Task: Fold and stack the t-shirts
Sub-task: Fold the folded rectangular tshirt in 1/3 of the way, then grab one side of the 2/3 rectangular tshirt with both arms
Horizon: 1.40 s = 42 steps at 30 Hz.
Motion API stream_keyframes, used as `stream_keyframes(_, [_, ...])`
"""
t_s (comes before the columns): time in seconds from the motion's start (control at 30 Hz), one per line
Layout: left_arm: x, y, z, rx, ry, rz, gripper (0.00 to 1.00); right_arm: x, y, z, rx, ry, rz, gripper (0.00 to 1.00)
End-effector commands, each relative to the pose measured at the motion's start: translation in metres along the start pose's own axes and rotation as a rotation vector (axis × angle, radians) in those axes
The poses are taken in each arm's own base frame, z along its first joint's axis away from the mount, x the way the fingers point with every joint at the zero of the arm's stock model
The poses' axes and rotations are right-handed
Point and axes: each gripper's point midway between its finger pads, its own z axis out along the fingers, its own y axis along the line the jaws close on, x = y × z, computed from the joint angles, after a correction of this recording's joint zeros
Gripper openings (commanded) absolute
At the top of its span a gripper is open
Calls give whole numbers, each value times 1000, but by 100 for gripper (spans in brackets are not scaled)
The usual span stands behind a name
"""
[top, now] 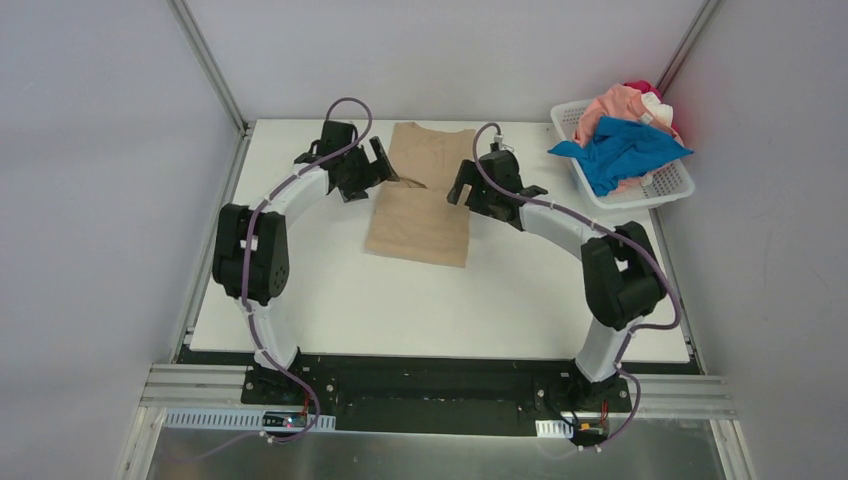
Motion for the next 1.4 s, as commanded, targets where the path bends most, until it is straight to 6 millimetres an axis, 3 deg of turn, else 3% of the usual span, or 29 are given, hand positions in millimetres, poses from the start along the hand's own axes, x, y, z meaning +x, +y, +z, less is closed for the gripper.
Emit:
stream_keyframes(0.0, [-10, -19, -59, 56, -88, 55, 99, -11, 11, -47, -75, -48, 62, 99])
stream_keyframes(0.2, [42, 11, -79, 28, -16, 38, 99, 28, 3, -78, -147, 39, 143, 99])
stream_keyframes(0.33, [69, 38, -79, -35, 19, 7, 99, 62, 0, -84, -179, 154, 192, 99])
stream_keyframes(0.43, [85, 44, -74, -35, 70, -6, 97, 86, -4, -84, -183, 231, 231, 99])
stream_keyframes(0.63, [104, 65, -51, -94, 138, -32, 81, 108, -12, -76, -171, 283, 301, 96])
stream_keyframes(0.9, [123, 85, -32, -149, 204, -57, 51, 126, -20, -60, -132, 325, 325, 77])
stream_keyframes(1.17, [134, 92, -27, -163, 238, -82, 3, 137, -27, -48, -78, 316, 312, 49])
stream_keyframes(1.37, [137, 92, -34, -151, 218, -88, 0, 142, -21, -42, -86, 330, 298, 31])
